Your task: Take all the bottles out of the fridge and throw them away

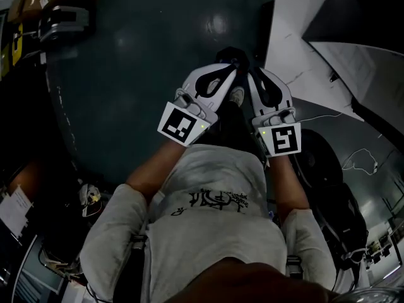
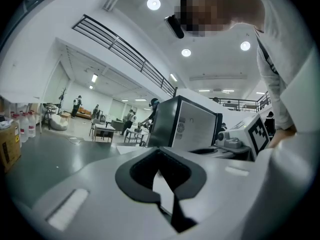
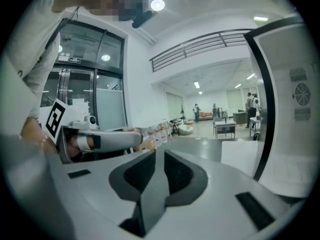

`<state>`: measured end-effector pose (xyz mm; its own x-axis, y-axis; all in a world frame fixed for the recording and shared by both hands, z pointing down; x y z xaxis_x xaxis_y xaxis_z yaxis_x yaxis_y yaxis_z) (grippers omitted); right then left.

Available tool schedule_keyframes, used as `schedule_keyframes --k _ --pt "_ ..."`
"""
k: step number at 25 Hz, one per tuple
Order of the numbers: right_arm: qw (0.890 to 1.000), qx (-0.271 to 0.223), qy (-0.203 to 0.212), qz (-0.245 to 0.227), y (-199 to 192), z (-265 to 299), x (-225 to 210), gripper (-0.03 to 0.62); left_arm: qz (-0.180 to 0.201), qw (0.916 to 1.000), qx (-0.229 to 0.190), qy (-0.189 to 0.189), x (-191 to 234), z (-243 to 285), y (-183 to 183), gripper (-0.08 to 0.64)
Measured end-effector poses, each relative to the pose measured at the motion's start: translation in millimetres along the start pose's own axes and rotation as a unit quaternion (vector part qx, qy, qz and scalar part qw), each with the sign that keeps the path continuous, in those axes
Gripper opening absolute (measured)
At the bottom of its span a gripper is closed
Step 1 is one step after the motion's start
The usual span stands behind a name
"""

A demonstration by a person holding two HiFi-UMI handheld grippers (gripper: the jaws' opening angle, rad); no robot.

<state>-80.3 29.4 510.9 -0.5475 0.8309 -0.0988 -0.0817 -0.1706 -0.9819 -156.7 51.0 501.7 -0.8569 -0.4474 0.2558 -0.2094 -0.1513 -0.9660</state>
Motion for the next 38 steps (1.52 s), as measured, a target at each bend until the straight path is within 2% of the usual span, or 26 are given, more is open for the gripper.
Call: schedule_keyframes --k 9,20,25,30,34,38 --pt "1.0 -0.02 -0.003 -0.012 60.6 -15.9 1.1 0.043 0.016 0.9991 -0.023 -0.031 -22.8 4.1 61.3 0.008" --pt "0.999 -0.035 -0.012 -0.015 121.9 -37.4 3.9 0.038 0.031 0.9966 -0.045 -0.061 -51.8 2.5 118.0 0.008" --pt "0.999 -0.045 -0.019 -0.016 143.8 -45.8 6.1 0.038 0.062 0.9925 -0.076 -0.072 -58.3 1.8 139.9 0.008" --pt "0.998 -0.057 -0.025 -0.029 168.2 -55.4 8.9 0.038 0.063 0.9906 -0.088 -0.084 -68.7 0.3 160.9 0.008" --pt "0.997 -0.065 -0.034 -0.036 185.7 -61.7 10.0 0.038 0.045 0.9918 -0.076 -0.092 -78.0 -1.1 173.7 0.008" --pt "0.996 -0.068 -0.045 -0.036 200.7 -69.7 10.2 0.038 0.055 0.9878 -0.092 -0.113 -87.5 1.8 188.4 0.008"
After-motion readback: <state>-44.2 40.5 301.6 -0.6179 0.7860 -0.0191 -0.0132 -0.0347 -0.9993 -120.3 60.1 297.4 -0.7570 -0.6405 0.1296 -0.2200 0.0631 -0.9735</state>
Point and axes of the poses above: the fingertips, and each gripper's own axes: z forward along the fingers, x to its left, y out of its top, the point moved 3 cm from there along -z, backward along the fingers, and after that the axes turned 6 degrees about -x, right-handed, at the moved point
